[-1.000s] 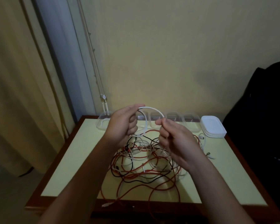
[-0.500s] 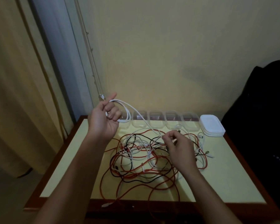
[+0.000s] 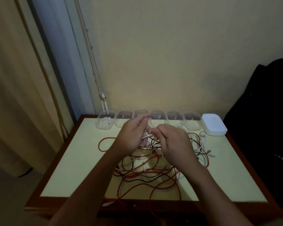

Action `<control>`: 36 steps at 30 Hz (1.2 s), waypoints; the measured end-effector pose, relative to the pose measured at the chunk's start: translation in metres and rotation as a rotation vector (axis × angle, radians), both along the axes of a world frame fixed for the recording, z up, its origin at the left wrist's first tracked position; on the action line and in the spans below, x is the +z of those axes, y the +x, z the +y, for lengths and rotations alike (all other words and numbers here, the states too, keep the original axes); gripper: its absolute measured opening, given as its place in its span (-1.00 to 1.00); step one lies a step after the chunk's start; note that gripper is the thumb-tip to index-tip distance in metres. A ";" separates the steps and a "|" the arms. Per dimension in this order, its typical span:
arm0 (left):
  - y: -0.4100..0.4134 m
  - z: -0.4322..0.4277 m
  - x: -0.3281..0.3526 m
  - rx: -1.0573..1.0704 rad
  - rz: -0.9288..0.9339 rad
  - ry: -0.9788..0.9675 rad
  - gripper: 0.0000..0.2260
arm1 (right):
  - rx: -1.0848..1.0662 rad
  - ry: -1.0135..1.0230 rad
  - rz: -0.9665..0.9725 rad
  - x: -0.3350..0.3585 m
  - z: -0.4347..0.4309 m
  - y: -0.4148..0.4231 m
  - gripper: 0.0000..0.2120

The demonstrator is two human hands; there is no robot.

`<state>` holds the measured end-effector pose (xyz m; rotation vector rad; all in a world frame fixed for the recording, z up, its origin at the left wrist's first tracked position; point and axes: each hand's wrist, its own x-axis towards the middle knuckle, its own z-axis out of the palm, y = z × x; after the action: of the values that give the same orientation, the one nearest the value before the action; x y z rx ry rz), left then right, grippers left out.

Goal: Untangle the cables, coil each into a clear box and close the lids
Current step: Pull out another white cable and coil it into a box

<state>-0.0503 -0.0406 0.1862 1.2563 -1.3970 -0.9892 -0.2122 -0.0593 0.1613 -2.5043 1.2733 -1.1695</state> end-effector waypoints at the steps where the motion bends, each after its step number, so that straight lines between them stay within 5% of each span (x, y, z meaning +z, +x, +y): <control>1: -0.004 0.002 -0.002 -0.022 0.014 0.050 -0.72 | 0.003 -0.007 -0.031 0.002 -0.003 -0.001 -0.68; 7: -0.011 0.004 0.003 -0.190 0.634 0.275 -0.77 | -0.033 0.120 -0.220 0.006 -0.012 -0.006 -0.65; 12: -0.004 0.005 0.006 -0.240 0.891 0.340 -0.69 | 0.053 0.426 -0.409 0.003 -0.001 -0.007 -0.68; 16: -0.006 0.002 -0.003 -0.196 0.861 0.282 -0.67 | 0.155 0.532 -0.471 0.001 0.002 -0.002 -0.61; 23: -0.010 0.004 -0.014 -0.108 0.398 0.150 -0.72 | 0.123 0.475 -0.403 -0.003 -0.009 0.002 -0.70; 32: 0.005 -0.004 -0.009 -0.029 0.774 0.275 -0.68 | 0.158 0.517 -0.367 -0.003 -0.020 -0.014 -0.72; 36: 0.033 -0.007 -0.004 0.009 0.968 0.278 -0.72 | 0.034 0.479 -0.090 -0.038 -0.036 -0.039 -0.65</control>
<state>-0.0171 -0.0481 0.1819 0.7595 -0.5060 -1.5372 -0.2510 -0.0949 0.1235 -2.0929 1.2970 -0.8343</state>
